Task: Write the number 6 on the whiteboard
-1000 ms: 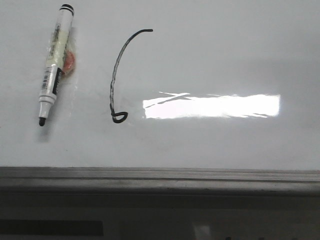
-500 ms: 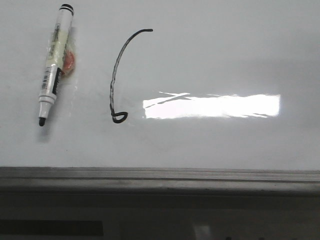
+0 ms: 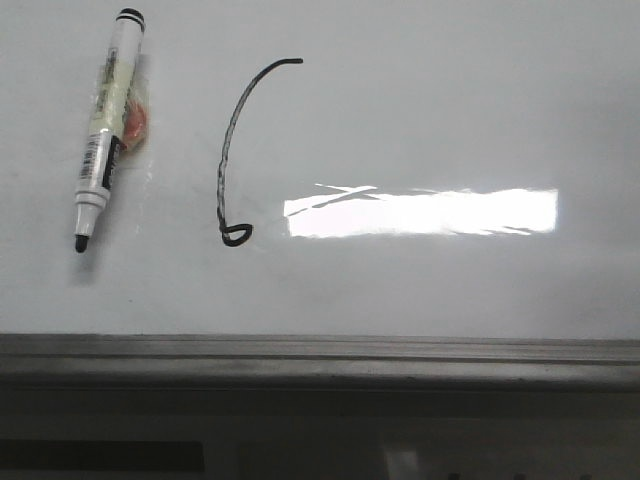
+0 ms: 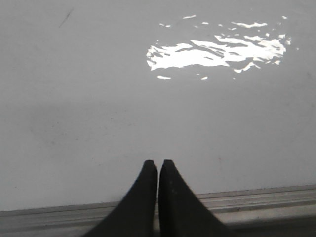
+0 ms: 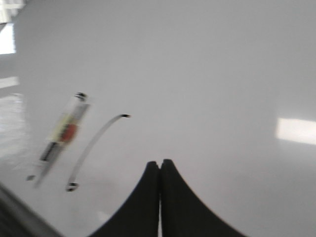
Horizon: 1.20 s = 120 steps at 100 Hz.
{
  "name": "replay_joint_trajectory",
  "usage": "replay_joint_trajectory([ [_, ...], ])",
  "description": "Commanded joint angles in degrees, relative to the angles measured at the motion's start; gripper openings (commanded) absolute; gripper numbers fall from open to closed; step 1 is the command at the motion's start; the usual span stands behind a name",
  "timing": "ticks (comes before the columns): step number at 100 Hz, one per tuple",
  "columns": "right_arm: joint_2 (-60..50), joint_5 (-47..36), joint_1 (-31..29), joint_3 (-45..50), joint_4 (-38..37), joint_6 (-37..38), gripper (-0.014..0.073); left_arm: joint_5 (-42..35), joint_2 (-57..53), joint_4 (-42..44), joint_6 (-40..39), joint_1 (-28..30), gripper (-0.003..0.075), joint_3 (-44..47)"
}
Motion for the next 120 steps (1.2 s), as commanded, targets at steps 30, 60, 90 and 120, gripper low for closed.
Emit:
replay_joint_trajectory([
  [30,-4.27,-6.01,-25.98,5.33,-1.22,-0.17,-0.0064,-3.62,-1.72,-0.24,-0.18,0.21,-0.002,1.4],
  [60,-15.28,6.0,-30.78,10.58,-7.17,0.04,-0.0064,-3.62,-1.72,-0.24,-0.18,0.21,-0.002,1.4],
  [90,-17.83,12.53,-33.7,14.04,-9.01,3.22,-0.0064,-3.62,-1.72,-0.24,-0.18,0.21,-0.002,1.4],
  [120,-17.83,18.15,-33.7,14.04,-8.88,3.22,-0.0064,-3.62,-1.72,-0.24,-0.18,0.21,-0.002,1.4],
])
